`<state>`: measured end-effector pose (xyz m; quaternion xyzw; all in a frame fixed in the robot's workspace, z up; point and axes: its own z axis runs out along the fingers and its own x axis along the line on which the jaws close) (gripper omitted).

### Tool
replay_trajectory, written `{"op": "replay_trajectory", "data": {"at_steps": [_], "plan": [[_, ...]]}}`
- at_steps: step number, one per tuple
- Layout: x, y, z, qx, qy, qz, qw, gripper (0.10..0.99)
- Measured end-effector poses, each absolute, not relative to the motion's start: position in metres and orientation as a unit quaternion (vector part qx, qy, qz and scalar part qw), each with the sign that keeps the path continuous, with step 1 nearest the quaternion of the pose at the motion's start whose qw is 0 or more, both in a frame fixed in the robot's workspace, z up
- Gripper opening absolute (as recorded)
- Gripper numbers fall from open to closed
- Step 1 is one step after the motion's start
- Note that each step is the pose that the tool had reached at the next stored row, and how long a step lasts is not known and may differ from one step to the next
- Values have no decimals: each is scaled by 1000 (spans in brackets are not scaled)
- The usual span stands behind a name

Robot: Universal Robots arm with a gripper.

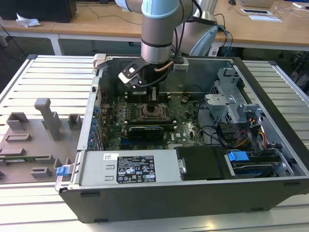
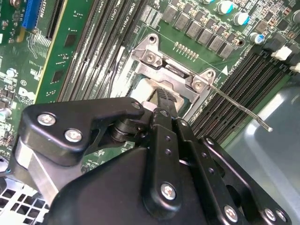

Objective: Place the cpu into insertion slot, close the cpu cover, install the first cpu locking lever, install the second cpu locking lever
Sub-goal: 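Close the cpu cover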

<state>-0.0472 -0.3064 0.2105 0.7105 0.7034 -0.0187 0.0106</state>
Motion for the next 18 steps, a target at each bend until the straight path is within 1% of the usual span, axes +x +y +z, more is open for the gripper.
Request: {"op": "replay_trajectory", "data": {"at_steps": [18], "plan": [[-47, -306, 225, 710, 703, -19, 11, 106]]}}
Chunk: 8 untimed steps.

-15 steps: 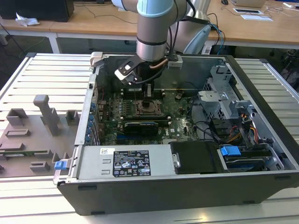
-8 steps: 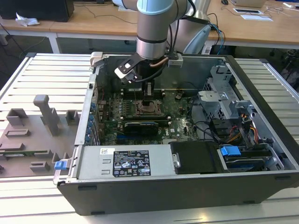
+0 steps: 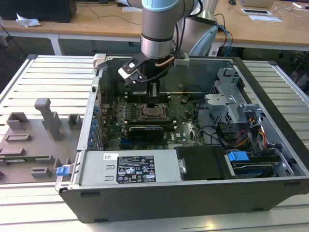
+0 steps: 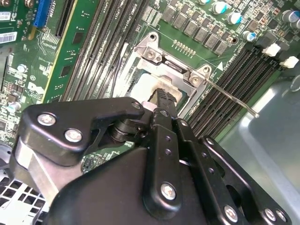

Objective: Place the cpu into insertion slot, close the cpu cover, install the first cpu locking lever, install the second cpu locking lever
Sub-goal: 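Close the cpu cover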

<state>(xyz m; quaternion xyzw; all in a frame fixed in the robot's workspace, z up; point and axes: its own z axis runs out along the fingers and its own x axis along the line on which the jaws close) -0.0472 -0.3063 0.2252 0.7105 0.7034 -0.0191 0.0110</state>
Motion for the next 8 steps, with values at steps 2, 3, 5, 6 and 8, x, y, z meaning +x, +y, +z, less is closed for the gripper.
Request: {"op": "replay_trajectory", "data": {"at_steps": [2, 3, 5, 6, 8], "plan": [[-47, -306, 226, 710, 703, -19, 11, 106], [-47, -306, 227, 710, 703, -19, 11, 106], [-47, -306, 229, 710, 703, -19, 11, 106], [-47, -306, 230, 710, 703, -19, 11, 106], [-47, -306, 232, 710, 703, -19, 11, 106]]}}
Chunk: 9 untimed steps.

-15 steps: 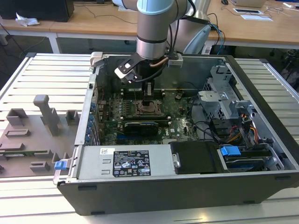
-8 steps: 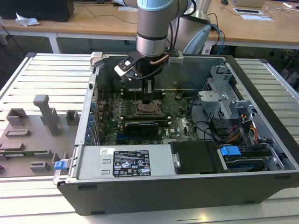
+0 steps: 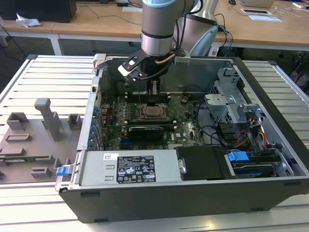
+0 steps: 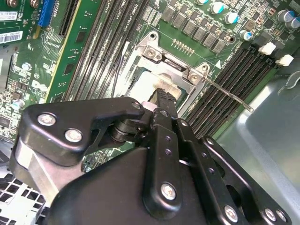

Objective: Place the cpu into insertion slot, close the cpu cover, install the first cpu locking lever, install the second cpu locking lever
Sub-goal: 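Close the cpu cover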

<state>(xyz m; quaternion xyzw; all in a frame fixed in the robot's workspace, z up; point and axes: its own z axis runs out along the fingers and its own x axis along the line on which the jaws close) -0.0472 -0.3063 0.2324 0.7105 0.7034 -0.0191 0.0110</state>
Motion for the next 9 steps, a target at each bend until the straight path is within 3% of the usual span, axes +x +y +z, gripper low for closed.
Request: {"op": "replay_trajectory", "data": {"at_steps": [9], "plan": [[-47, -306, 252, 710, 703, -19, 11, 106]]}}
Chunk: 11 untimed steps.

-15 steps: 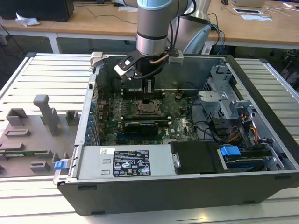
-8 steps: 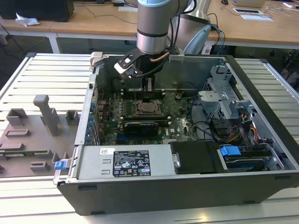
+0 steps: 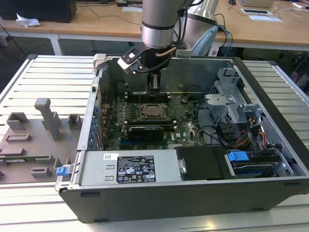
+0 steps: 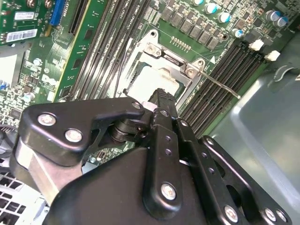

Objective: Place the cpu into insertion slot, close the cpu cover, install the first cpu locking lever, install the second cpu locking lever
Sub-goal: 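Close the cpu cover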

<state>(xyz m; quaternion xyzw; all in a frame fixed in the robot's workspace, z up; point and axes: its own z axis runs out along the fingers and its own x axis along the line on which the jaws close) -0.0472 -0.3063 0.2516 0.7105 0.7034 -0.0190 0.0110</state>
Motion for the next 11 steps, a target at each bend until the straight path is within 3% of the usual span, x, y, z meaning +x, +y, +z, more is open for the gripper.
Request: {"op": "replay_trajectory", "data": {"at_steps": [11], "plan": [[-47, -306, 258, 710, 703, -19, 11, 106]]}}
